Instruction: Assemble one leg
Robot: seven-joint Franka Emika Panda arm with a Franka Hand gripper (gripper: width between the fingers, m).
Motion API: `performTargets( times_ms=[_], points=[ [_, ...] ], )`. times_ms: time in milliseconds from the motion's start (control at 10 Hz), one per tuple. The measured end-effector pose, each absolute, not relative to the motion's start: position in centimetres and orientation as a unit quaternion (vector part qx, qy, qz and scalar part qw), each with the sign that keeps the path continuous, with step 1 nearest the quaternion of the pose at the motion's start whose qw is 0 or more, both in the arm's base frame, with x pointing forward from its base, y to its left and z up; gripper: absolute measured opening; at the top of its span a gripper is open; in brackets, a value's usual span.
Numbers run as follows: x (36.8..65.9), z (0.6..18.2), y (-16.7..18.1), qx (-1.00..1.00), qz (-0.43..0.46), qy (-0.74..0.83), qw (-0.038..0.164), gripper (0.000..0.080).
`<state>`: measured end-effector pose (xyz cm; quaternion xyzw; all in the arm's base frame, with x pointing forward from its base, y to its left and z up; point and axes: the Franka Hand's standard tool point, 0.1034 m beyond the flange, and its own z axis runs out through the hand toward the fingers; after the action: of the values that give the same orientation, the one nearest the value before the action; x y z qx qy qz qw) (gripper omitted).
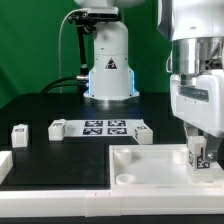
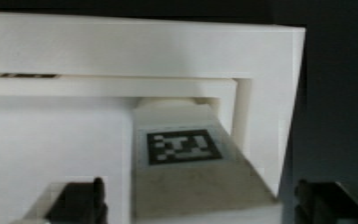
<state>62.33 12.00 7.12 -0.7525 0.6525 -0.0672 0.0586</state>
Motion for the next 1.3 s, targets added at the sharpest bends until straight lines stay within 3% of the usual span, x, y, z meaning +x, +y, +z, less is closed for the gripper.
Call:
performTargets(
  times_ms=[100,200,700,1300],
  points=[
    [62.41,7.33,12.06,-0.786,-0.071,0.611,0.057,0.0615],
    [62.44,7.42,12.07,-0.812,-0.074,0.576,0.054,0.0639],
    [62.45,7.52,12.15,-0.935,-0.086,0.343,0.033,0.0649],
    [62.01,7.21,11.4,-0.993,-0.092,-0.071,-0.029,0.0649]
  ],
)
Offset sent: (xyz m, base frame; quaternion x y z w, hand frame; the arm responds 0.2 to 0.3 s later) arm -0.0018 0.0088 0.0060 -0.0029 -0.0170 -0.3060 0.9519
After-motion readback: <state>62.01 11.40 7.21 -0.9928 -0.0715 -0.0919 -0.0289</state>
